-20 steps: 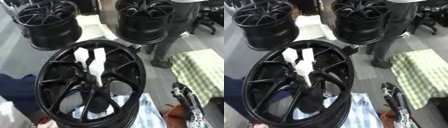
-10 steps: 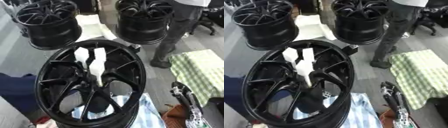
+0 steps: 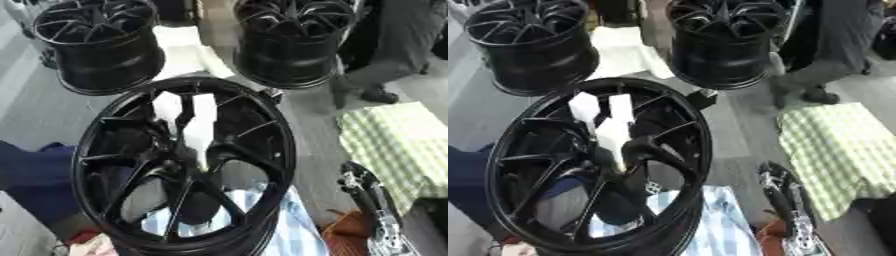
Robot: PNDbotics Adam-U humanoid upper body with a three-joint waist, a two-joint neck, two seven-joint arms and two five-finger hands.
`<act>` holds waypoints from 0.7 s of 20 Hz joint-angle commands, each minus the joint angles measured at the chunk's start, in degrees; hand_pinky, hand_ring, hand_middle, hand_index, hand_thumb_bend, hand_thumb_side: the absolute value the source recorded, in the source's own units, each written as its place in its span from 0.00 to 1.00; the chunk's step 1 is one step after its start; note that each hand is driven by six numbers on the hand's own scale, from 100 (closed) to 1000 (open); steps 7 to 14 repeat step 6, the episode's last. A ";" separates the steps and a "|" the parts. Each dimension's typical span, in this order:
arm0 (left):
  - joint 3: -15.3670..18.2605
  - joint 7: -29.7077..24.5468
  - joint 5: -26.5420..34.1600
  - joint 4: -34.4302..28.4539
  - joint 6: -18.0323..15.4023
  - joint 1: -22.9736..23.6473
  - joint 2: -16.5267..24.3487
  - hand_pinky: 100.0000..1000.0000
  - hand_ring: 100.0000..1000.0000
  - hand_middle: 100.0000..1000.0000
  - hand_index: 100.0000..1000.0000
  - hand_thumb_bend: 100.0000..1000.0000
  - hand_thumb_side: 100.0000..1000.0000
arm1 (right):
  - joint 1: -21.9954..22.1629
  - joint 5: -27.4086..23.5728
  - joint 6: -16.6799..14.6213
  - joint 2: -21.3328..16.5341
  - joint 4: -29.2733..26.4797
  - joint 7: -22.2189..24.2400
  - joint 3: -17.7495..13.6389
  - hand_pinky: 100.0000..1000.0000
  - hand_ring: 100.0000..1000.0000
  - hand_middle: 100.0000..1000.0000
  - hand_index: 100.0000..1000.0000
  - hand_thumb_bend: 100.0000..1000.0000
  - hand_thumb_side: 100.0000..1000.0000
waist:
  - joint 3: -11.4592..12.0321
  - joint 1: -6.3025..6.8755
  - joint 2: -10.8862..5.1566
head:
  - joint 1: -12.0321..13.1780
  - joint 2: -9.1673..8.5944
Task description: Pull the pin out of the wheel hub.
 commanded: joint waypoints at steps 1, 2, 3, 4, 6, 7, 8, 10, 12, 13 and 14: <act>0.40 5.36 0.13 -4.14 4.51 -0.10 -3.00 0.49 1.00 0.57 0.78 0.00 0.81 | -0.66 -0.43 -0.01 -0.37 -1.16 -0.13 -0.20 0.69 0.66 0.69 0.84 0.14 0.65 | -0.09 0.01 -0.06 | 0.23 -0.15; -0.07 6.54 0.21 -4.46 5.19 0.15 -3.41 0.49 1.00 0.56 0.78 0.00 0.82 | -0.71 -0.47 -0.01 -0.36 -1.17 -0.07 -0.12 0.69 0.66 0.69 0.84 0.14 0.65 | -0.18 -0.01 -0.06 | 0.23 -0.15; -0.48 7.36 0.18 -4.60 5.66 0.35 -3.68 0.49 1.00 0.56 0.78 0.00 0.81 | -0.77 -0.49 -0.02 -0.33 -1.15 -0.02 -0.08 0.69 0.66 0.69 0.84 0.14 0.65 | -0.26 -0.03 -0.05 | 0.22 -0.15; -0.80 8.01 -0.02 -4.55 5.99 0.49 -3.89 0.49 1.00 0.56 0.77 0.00 0.82 | -0.81 -0.46 -0.02 -0.29 -1.14 0.01 -0.07 0.69 0.66 0.69 0.84 0.14 0.65 | -0.33 -0.07 -0.05 | 0.13 -0.15; -1.32 8.75 -0.46 -4.21 6.39 0.55 -4.10 0.49 1.00 0.56 0.77 0.00 0.82 | -0.76 -0.44 -0.03 -0.25 -1.09 -0.01 -0.07 0.69 0.66 0.69 0.84 0.14 0.65 | -0.31 -0.19 -0.05 | -0.07 -0.15; -1.32 8.75 -0.46 -4.21 6.39 0.55 -4.10 0.49 1.00 0.56 0.77 0.00 0.82 | -0.76 -0.44 -0.03 -0.25 -1.09 -0.01 -0.07 0.69 0.66 0.69 0.84 0.14 0.65 | -0.31 -0.19 -0.05 | -0.07 -0.15; -1.32 8.75 -0.46 -4.21 6.39 0.55 -4.10 0.49 1.00 0.56 0.77 0.00 0.82 | -0.76 -0.44 -0.03 -0.25 -1.09 -0.01 -0.07 0.69 0.66 0.69 0.84 0.14 0.65 | -0.31 -0.19 -0.05 | -0.07 -0.15; -1.32 8.75 -0.46 -4.21 6.39 0.55 -4.10 0.49 1.00 0.56 0.77 0.00 0.82 | -0.76 -0.44 -0.03 -0.25 -1.09 -0.01 -0.07 0.69 0.66 0.69 0.84 0.14 0.65 | -0.31 -0.19 -0.05 | -0.07 -0.15; -1.32 8.75 -0.46 -4.21 6.39 0.55 -4.10 0.49 1.00 0.56 0.77 0.00 0.82 | -0.76 -0.44 -0.03 -0.25 -1.09 -0.01 -0.07 0.69 0.66 0.69 0.84 0.14 0.65 | -0.31 -0.19 -0.05 | -0.07 -0.15; -1.32 8.75 -0.46 -4.21 6.39 0.55 -4.10 0.49 1.00 0.56 0.77 0.00 0.82 | -0.76 -0.44 -0.03 -0.25 -1.09 -0.01 -0.07 0.69 0.66 0.69 0.84 0.14 0.65 | -0.31 -0.19 -0.05 | -0.07 -0.15; -1.32 8.75 -0.46 -4.21 6.39 0.55 -4.10 0.49 1.00 0.56 0.77 0.00 0.82 | -0.76 -0.44 -0.03 -0.25 -1.09 -0.01 -0.07 0.69 0.66 0.69 0.84 0.14 0.65 | -0.31 -0.19 -0.05 | -0.07 -0.15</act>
